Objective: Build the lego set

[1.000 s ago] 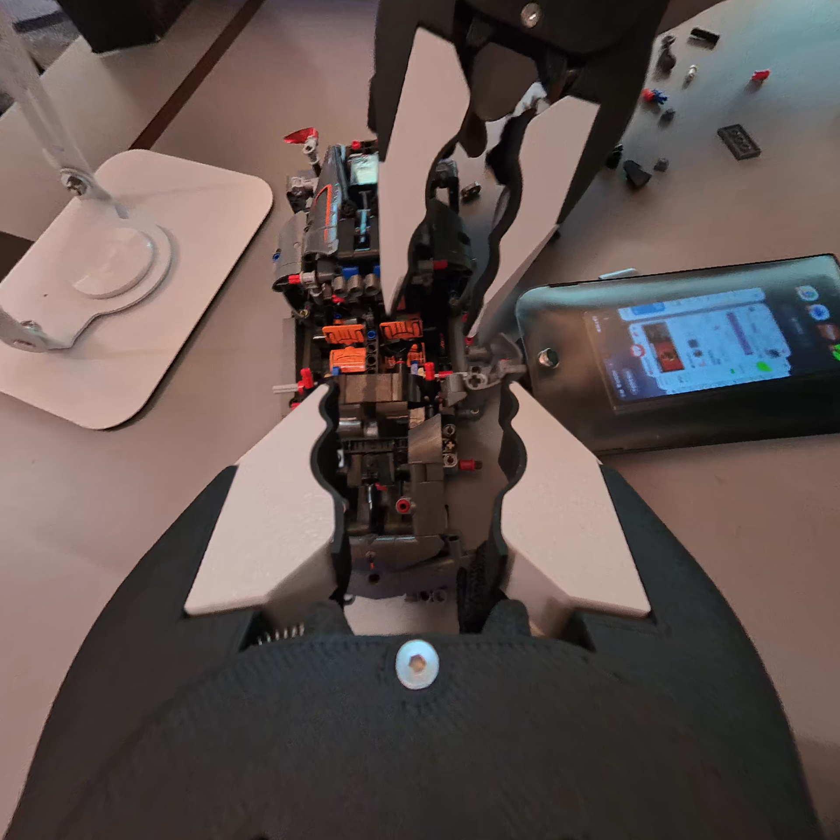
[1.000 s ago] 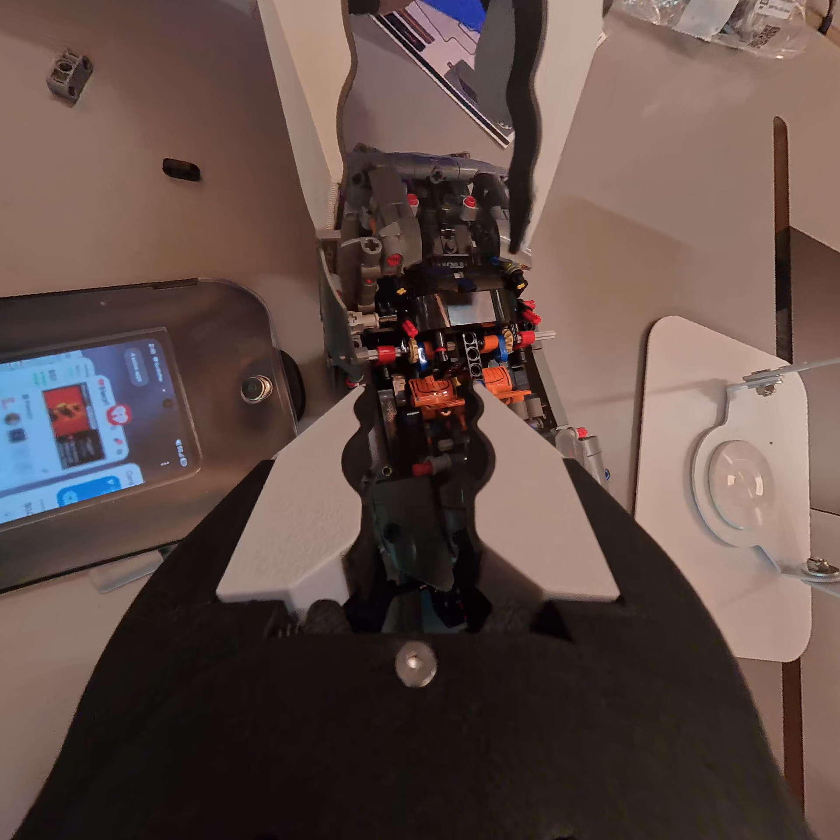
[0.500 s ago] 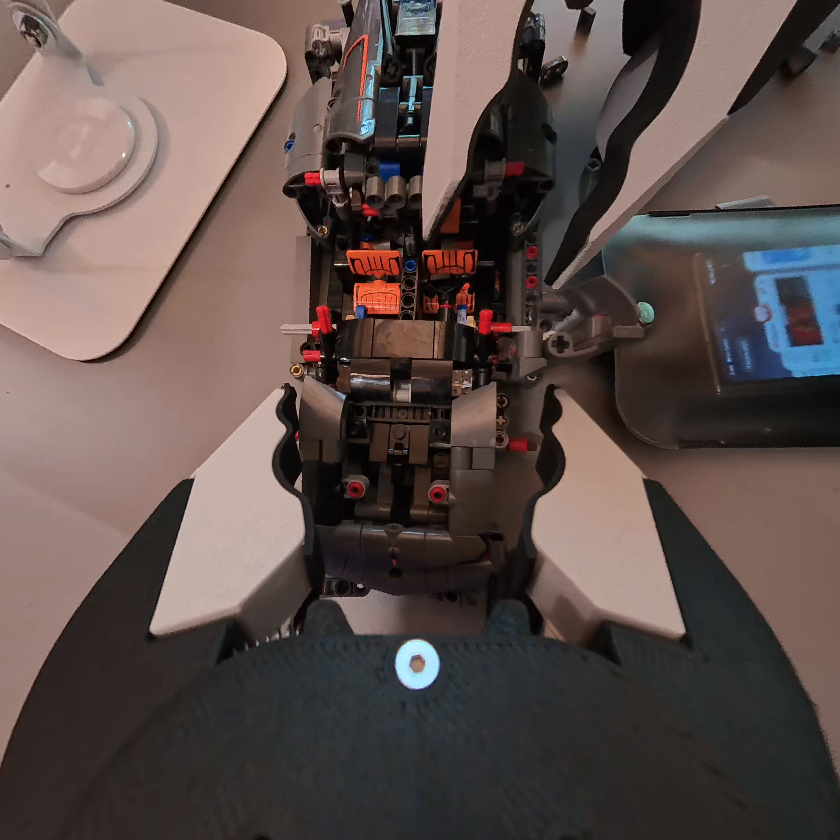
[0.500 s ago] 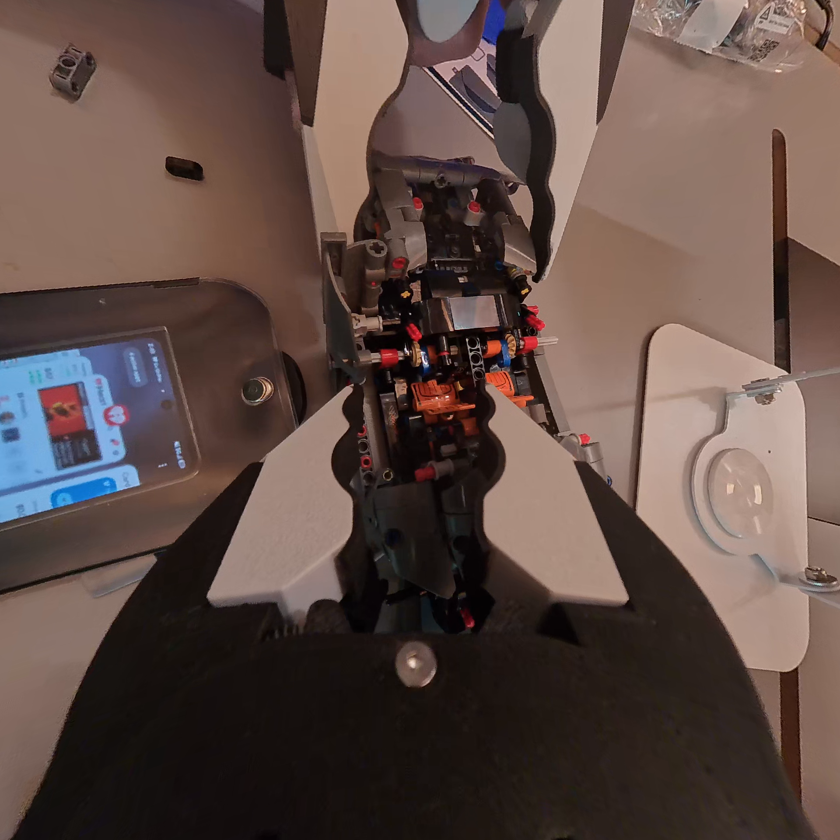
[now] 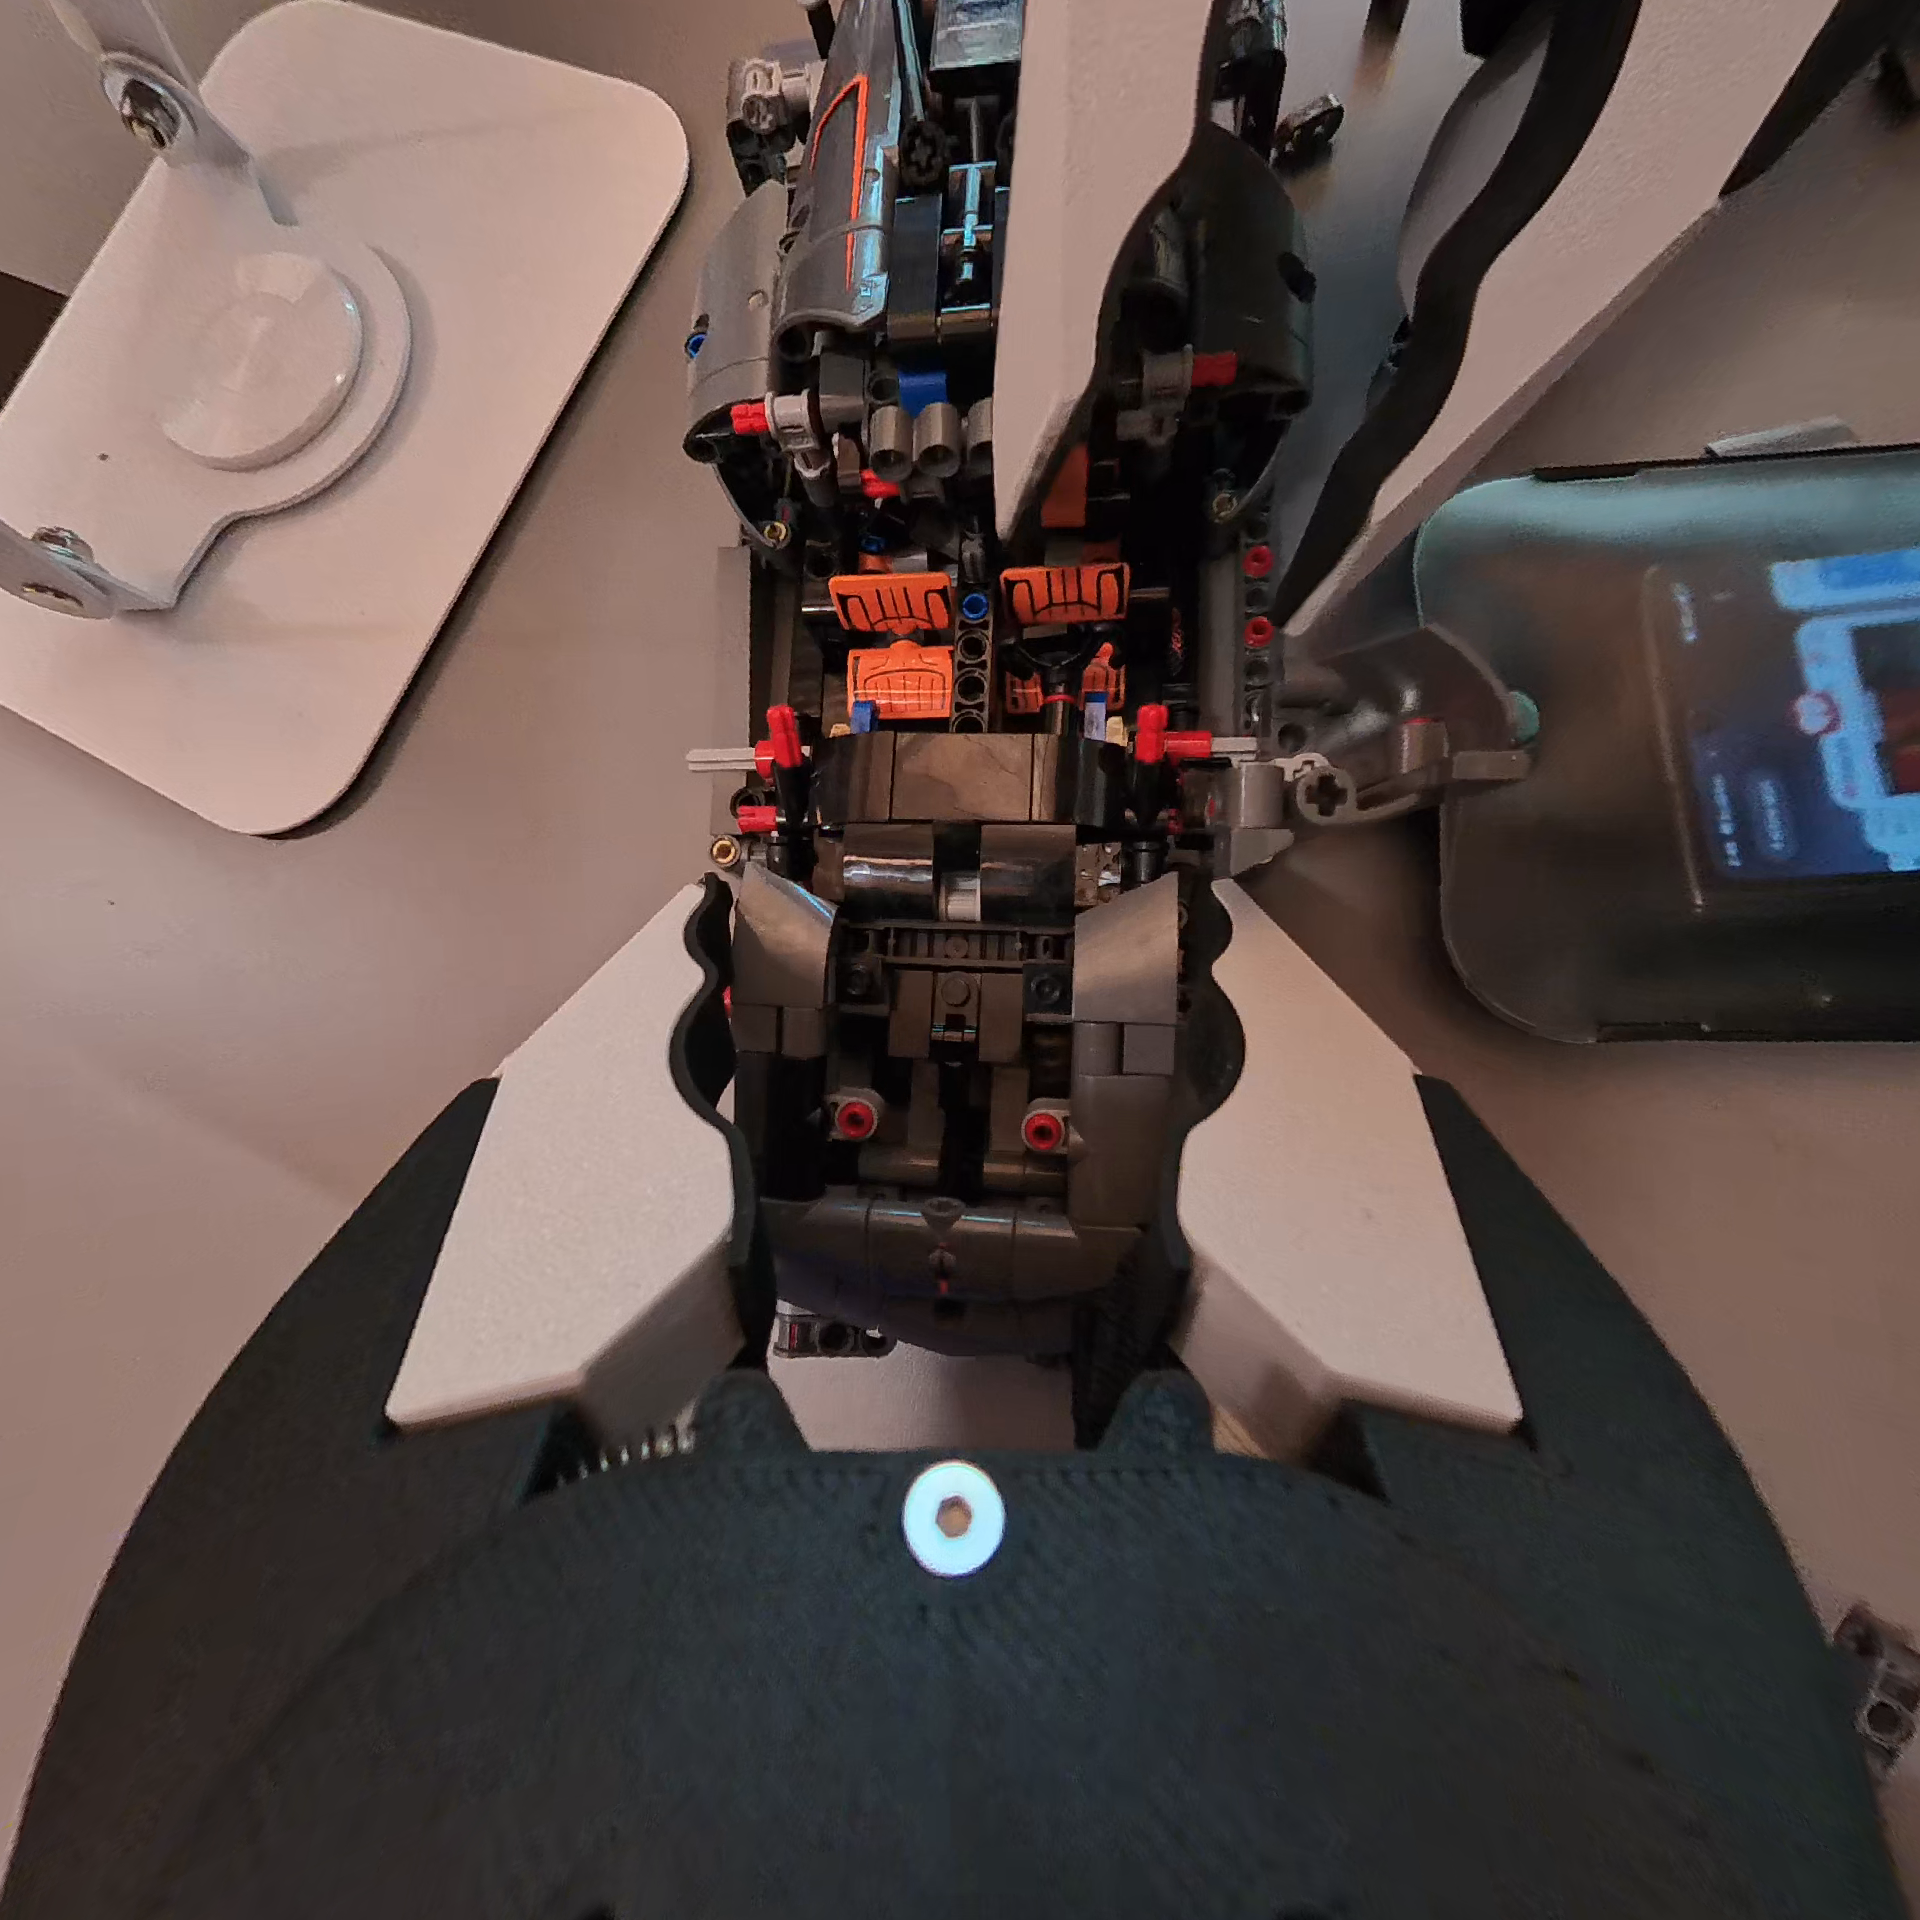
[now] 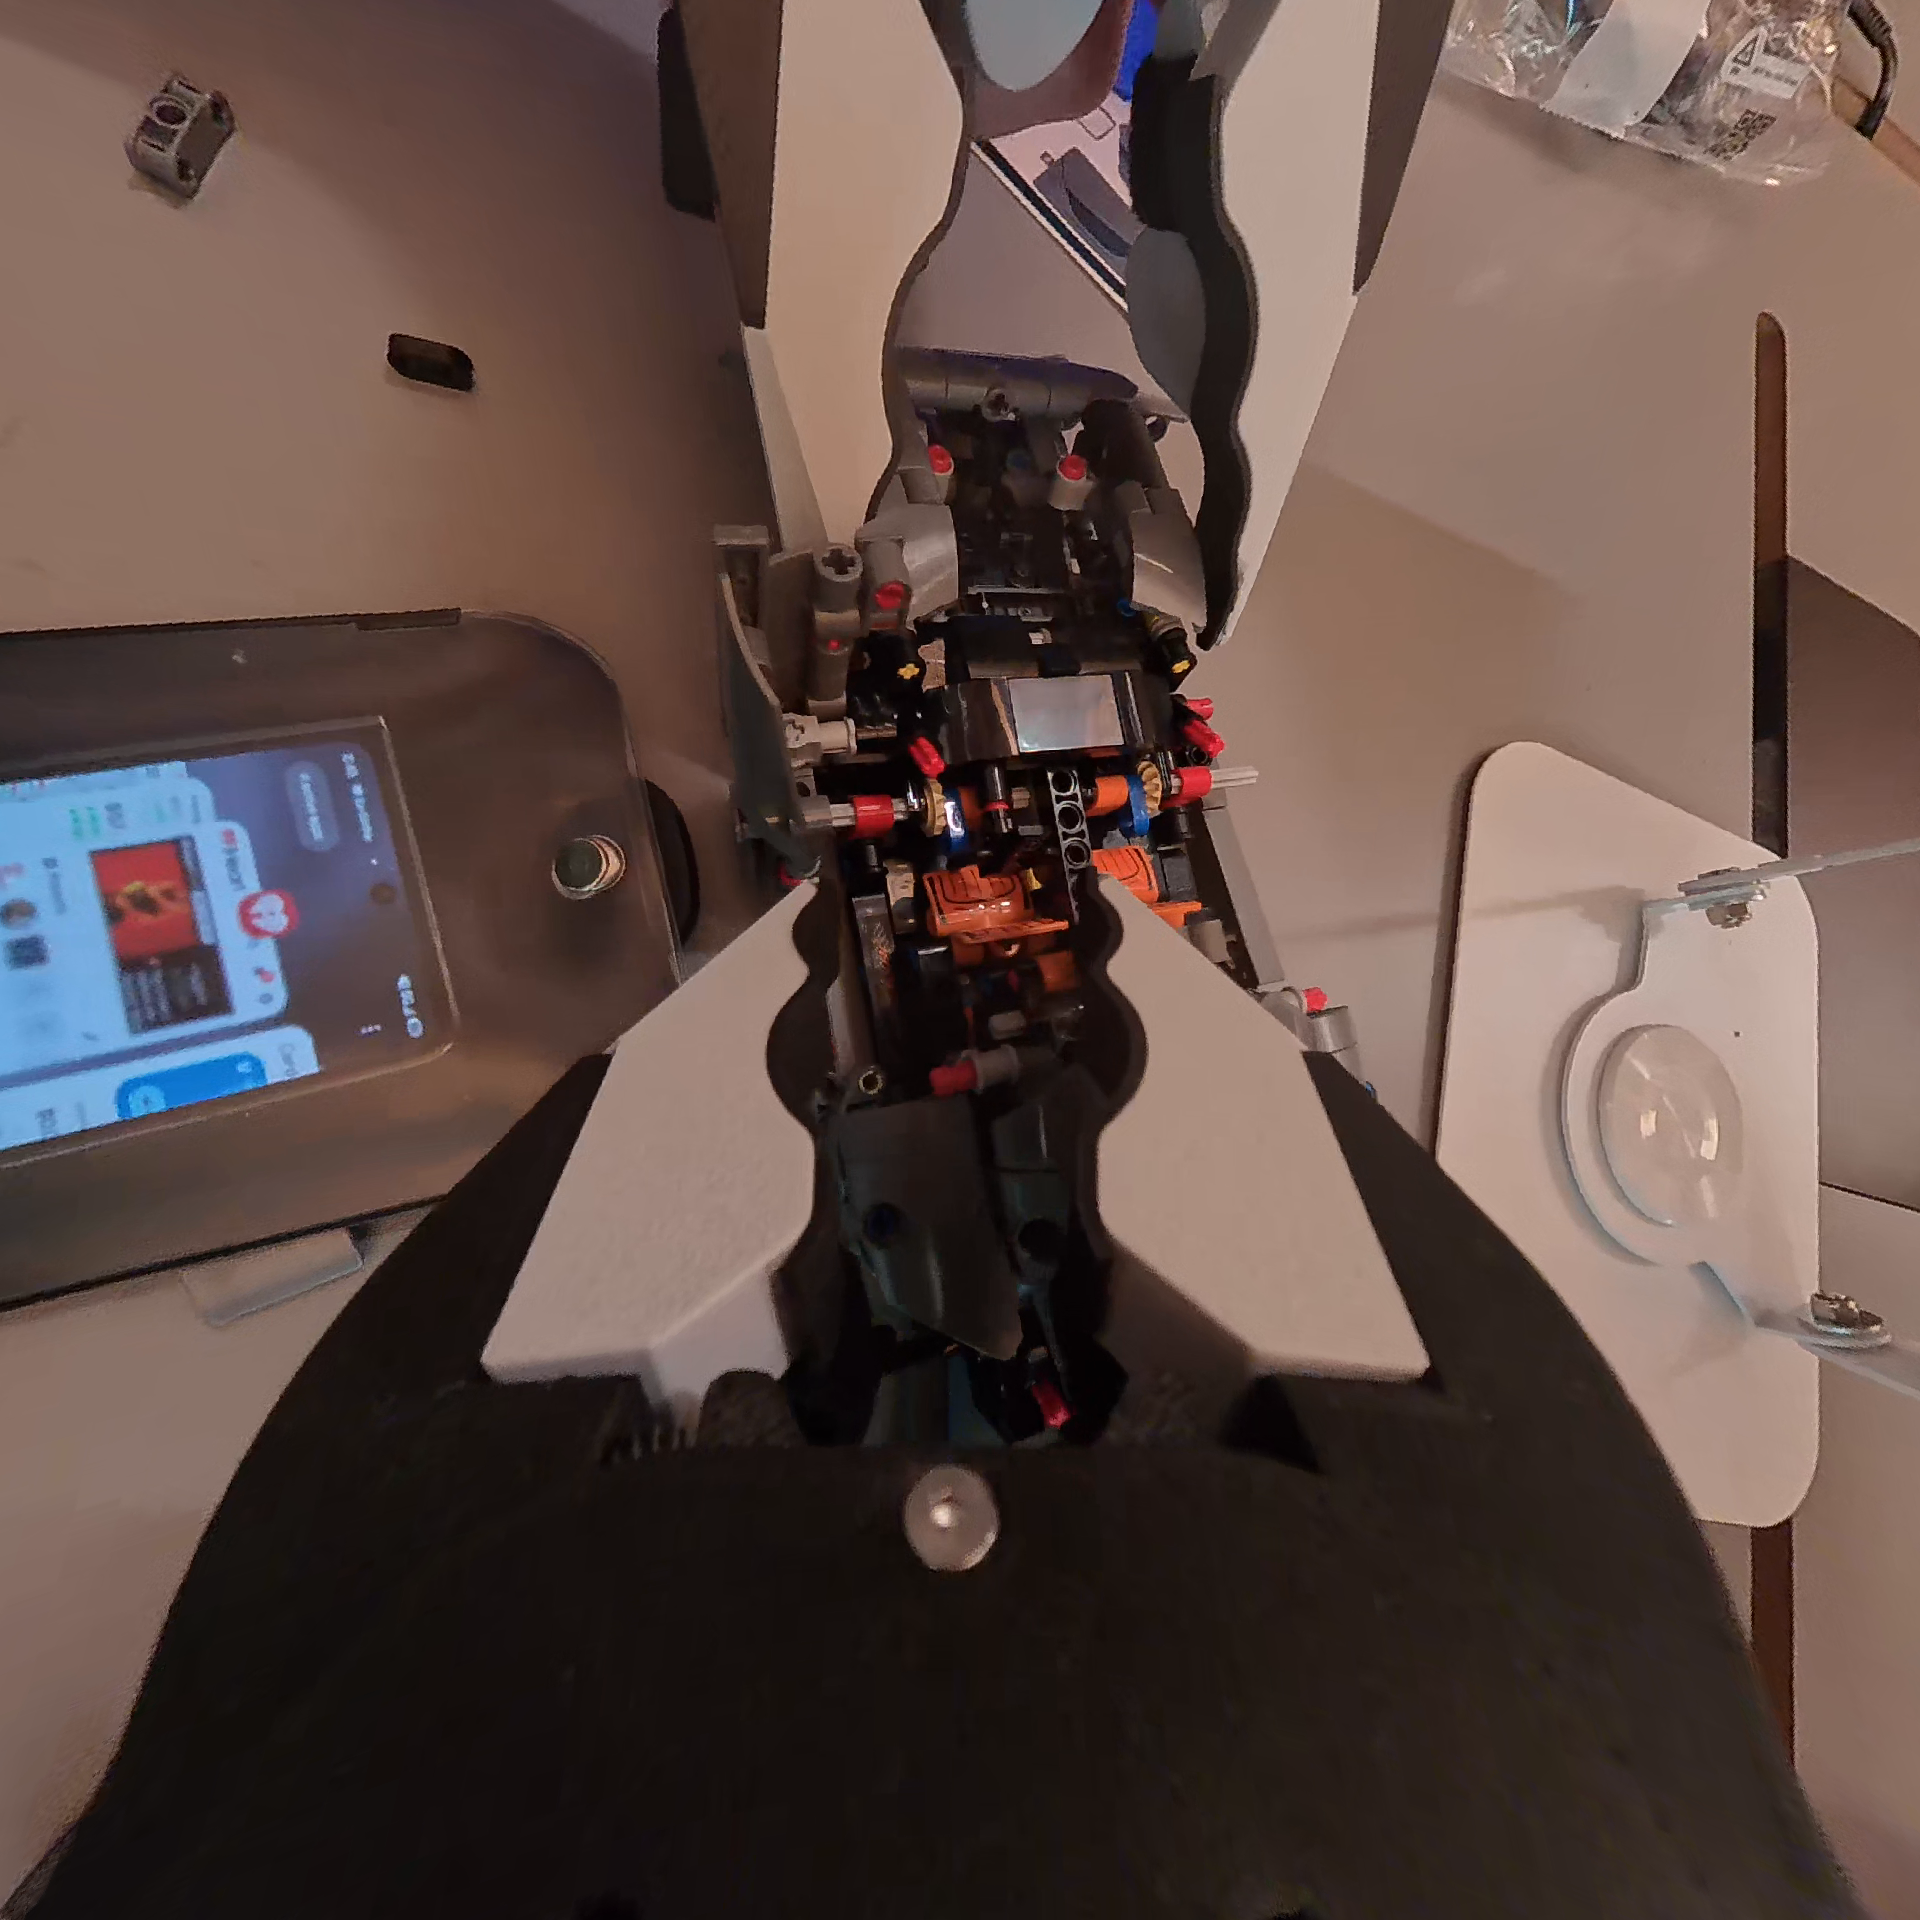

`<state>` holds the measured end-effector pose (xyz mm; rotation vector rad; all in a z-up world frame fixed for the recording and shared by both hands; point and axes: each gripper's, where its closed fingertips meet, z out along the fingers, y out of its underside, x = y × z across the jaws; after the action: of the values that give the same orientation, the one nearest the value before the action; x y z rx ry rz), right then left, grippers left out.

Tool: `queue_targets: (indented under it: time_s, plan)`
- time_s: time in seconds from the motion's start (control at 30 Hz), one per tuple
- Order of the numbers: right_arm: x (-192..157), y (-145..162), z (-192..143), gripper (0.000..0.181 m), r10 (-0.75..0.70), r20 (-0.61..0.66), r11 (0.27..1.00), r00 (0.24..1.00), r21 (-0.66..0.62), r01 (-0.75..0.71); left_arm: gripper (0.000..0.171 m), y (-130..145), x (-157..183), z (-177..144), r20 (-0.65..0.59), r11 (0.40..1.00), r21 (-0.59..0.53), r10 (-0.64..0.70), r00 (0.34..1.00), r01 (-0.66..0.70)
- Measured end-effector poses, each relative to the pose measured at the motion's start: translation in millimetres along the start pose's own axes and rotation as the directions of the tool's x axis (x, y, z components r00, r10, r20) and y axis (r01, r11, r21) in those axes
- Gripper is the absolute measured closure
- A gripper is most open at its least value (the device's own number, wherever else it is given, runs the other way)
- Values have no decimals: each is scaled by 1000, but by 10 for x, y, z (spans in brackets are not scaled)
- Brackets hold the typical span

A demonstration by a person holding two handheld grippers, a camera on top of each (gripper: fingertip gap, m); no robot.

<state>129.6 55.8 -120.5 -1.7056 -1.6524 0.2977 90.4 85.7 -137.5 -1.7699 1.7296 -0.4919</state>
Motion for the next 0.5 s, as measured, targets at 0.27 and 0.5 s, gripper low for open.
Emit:
queue_targets:
  time_s: [0.27, 0.5]
  plan:
    - [23, 36, -56, 138, 2, 5, 1000, 1000, 4, -2, 91, -102, 35, 33, 54, 996, -9, 86, 995, -86]
    - [14, 83, -138, 140, -11, 4, 999, 1000, 36, 10, 95, -158, 53, 49, 86, 991, -15, 137, 987, -137]
